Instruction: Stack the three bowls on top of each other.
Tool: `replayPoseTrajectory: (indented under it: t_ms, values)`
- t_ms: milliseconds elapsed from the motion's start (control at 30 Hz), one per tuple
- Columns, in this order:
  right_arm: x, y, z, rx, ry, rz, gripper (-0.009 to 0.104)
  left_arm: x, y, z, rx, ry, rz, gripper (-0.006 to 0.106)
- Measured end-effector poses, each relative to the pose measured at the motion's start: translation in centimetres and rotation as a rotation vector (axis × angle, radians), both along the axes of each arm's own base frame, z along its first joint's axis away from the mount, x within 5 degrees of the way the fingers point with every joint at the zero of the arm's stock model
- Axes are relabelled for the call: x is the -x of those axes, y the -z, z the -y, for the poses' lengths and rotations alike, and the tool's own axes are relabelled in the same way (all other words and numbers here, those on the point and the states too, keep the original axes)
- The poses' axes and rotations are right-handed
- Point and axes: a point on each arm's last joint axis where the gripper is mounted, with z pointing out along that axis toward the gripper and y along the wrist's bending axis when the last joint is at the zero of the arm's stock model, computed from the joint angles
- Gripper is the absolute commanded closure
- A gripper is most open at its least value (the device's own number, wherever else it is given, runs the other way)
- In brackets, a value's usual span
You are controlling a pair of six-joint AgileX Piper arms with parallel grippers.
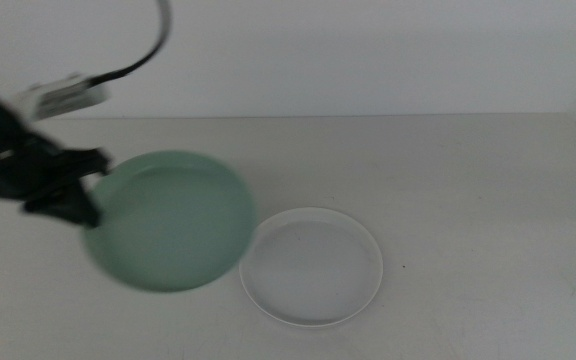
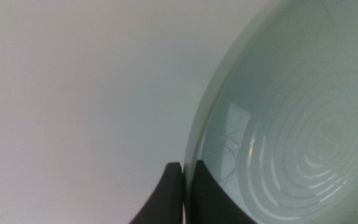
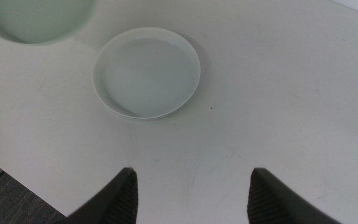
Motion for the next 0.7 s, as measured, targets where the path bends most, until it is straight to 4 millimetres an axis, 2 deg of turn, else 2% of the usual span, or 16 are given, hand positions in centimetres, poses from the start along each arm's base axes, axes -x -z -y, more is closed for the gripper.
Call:
replayPoseTrajectory:
  t_ms: [133,233,333,467,700]
  values:
    - [0.0,0.0,0.0,0.000,0.000,0.000,0.050,-1.8,-0.6,5.5,0.009,0.089,0.013,0.100]
    - [0.0,0.0,0.0,0.000,0.000,0.000,0.050,-3.1,0.4,8.9,0.015,0.137,-0.006,0.100]
    - [0.0,0.0,0.0,0.000,0.000,0.000,0.050,-4.2,2.2,11.4,0.011,0.172,-0.043,0.100]
    - [0.0,0.0,0.0,0.000,0.000,0.000,0.050,-5.1,4.4,13.5,0.005,0.185,-0.063,0.100]
    - [0.0,0.0,0.0,0.000,0.000,0.000,0.050,-5.8,7.3,14.7,-0.001,0.191,-0.105,0.097]
